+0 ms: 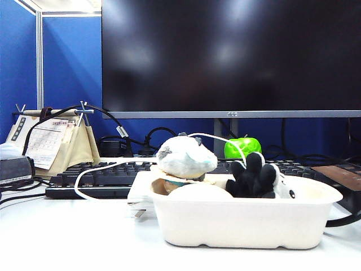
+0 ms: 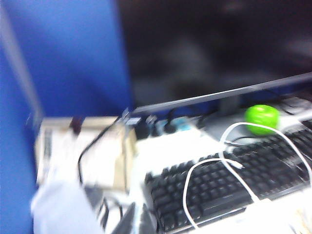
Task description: Identity fluffy octopus among items on the table, put them into the paper lunch box.
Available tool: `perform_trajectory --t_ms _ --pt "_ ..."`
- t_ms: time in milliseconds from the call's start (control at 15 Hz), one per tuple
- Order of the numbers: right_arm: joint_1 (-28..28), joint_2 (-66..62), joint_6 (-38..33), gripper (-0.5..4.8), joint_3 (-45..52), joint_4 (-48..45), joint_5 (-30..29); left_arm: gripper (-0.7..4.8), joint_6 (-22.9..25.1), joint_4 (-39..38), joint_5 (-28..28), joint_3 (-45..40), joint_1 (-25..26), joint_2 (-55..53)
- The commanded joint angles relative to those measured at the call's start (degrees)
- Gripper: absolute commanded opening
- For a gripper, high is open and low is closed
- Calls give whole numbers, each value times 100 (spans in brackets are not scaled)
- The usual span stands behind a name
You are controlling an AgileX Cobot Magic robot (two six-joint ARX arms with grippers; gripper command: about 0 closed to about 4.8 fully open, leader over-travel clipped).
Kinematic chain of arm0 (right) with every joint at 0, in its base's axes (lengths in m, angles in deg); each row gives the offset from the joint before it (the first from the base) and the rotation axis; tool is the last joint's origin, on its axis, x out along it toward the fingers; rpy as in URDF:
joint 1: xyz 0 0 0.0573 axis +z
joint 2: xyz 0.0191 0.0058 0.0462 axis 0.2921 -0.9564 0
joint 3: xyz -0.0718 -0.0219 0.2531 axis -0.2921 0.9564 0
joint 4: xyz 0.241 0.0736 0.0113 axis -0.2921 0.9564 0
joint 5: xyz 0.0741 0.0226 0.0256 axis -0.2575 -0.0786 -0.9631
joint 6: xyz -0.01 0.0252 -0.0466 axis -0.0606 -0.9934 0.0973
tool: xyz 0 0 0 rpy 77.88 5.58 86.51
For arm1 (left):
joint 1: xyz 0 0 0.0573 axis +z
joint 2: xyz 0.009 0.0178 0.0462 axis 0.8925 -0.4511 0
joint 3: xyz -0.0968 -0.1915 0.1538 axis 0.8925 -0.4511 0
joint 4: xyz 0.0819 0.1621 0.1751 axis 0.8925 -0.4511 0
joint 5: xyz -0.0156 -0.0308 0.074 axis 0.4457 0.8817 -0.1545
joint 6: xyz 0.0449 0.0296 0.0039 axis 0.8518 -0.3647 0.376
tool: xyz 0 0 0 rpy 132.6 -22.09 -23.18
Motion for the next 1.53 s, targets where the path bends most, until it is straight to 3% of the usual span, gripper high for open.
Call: perform_trajectory --t_ms 67,200,333,866,1265,1531 --pt "2 4 -11 -6 -26 -72 -4 -5 -616 90 708 -306 938 2" --pt "2 4 -11 -6 -26 -74 -7 -5 -682 562 1097 -688 1515 37" --pt "0 4 -11 -6 -26 -74 -7 -5 -702 981 1220 -1158 1746 219" --pt "-2 4 -11 -6 -26 -74 -7 -5 -671 1976 1132 -2258 1740 343" --pt "-2 4 -11 -6 -26 -74 -7 -5 -31 2356 1010 -2695 1740 343" --pt "-2 4 -11 -6 -26 -74 -7 -5 -33 2992 704 -2966 1740 343"
